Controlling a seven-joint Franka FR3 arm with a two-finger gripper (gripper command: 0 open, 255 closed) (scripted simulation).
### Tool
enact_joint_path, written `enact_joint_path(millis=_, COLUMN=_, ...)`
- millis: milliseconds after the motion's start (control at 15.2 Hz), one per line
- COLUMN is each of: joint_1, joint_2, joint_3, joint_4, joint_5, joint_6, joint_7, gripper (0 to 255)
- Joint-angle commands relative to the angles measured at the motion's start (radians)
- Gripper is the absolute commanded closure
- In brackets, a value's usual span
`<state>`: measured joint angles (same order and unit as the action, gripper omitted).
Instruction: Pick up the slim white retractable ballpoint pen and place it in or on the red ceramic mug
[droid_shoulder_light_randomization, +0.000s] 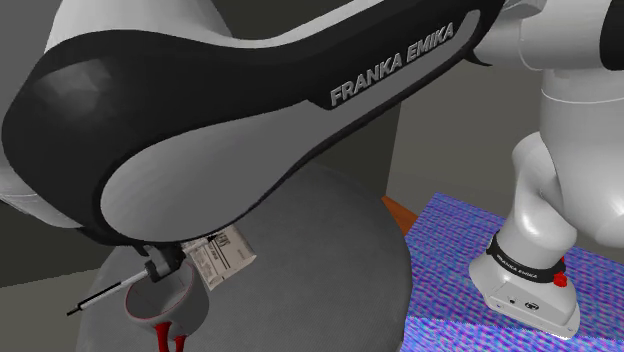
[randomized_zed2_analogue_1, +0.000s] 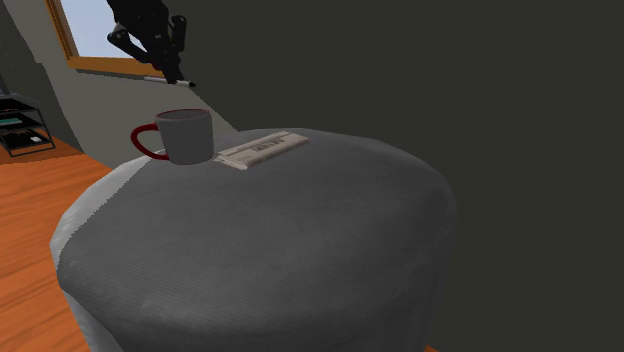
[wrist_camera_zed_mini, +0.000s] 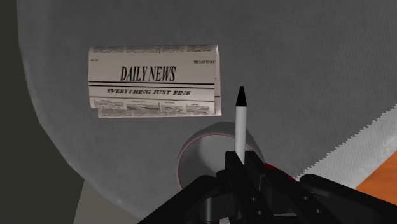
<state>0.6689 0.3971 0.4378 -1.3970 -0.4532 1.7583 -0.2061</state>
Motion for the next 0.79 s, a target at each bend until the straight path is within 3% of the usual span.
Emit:
enact_joint_path(millis=0, joint_1=-0.001, joint_2=0.004, joint_3=-0.001, joint_4=-0.02, joint_5=-0.004, joint_6=0.023, joint_7=0.008, gripper=255)
enact_joint_path(millis=726, joint_1=-0.01, joint_2=0.02, joint_3=-0.009, joint_4=-0.126, joint_5=-0.022, joint_6=0.136, joint_7=0.048, gripper=255)
